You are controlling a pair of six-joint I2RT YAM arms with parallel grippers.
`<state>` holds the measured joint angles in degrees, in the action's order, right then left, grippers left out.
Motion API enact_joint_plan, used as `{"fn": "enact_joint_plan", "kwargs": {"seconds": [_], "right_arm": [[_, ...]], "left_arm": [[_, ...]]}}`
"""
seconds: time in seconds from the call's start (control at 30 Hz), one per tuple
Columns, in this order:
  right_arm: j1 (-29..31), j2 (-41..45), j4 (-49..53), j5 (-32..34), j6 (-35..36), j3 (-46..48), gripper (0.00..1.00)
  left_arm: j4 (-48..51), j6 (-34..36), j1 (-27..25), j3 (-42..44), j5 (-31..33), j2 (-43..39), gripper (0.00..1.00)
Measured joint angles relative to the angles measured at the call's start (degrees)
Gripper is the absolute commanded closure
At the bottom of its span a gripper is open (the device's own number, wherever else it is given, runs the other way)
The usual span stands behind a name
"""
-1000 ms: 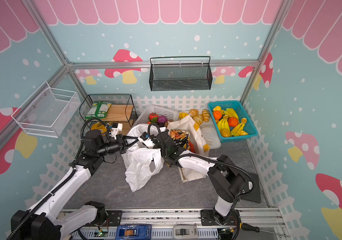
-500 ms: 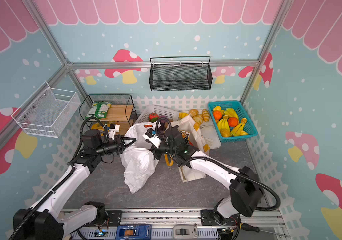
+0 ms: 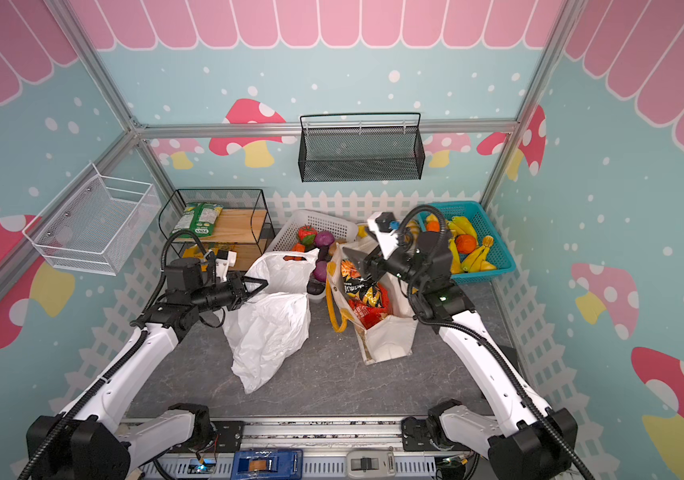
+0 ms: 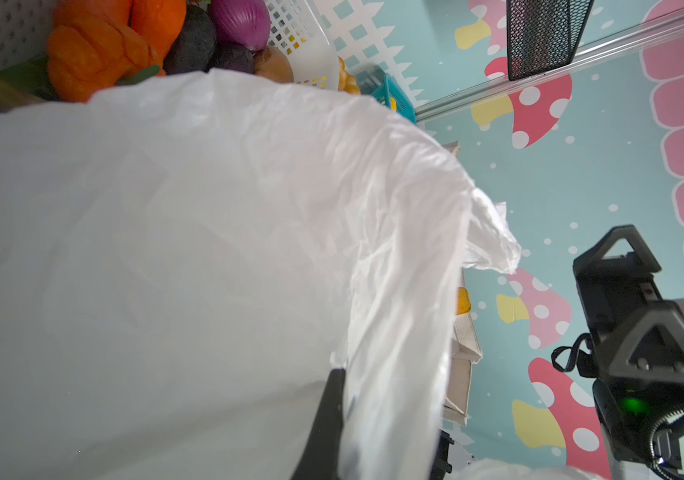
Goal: Place the mixed food into the grocery bags and tie them
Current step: 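Move the right gripper back over the teal fruit basket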
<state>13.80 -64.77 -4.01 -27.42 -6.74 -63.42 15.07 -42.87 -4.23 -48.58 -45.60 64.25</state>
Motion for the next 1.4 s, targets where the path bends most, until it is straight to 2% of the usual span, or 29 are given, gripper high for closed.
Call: {"fn": "enact_joint_plan", "kwargs": {"seconds": [0.13,0.2,0.4,0.57,0.7,0.97,1.17,1.4], "right_arm": [[-15.34,-3.74,-0.33,5.68,-4.02,-0.07,0.16],[-20.02,-7.82,-0.28,8.90,-5.42,-0.11,0.14],[-27.17,-24.90,0.26,15.13,-8.26,-3.91,0.15],[-28.50,-38.58,0.26,15.76,-9.51,-12.57,0.23],[-28.37,-46.38,1.07,14.40,-9.64,-19.08,0.24],[-28.70,-55.52,3.50,16.57,-9.60,-29.86,0.26],[-29.09,-62.69,5.75,17.03,-8.98,-40.00,0.32],[-29.46,-68.48,8.63,12.35,-5.53,-46.34,0.39]], "left_arm": [[0.15,0.37,0.02,0.00,-0.02,0.00,1.00],[0.15,0.48,0.04,0.00,0.00,0.00,1.00],[0.07,0.48,0.04,0.00,-0.02,0.00,1.00],[-0.09,0.48,0.04,0.00,-0.02,0.00,1.00],[-0.26,0.48,0.04,0.00,0.00,0.00,1.00],[-0.31,0.46,0.04,0.02,0.44,0.37,1.00],[-0.33,0.48,0.04,0.02,0.70,0.46,1.00],[-0.33,0.50,0.09,0.04,0.83,0.46,1.00]]}}
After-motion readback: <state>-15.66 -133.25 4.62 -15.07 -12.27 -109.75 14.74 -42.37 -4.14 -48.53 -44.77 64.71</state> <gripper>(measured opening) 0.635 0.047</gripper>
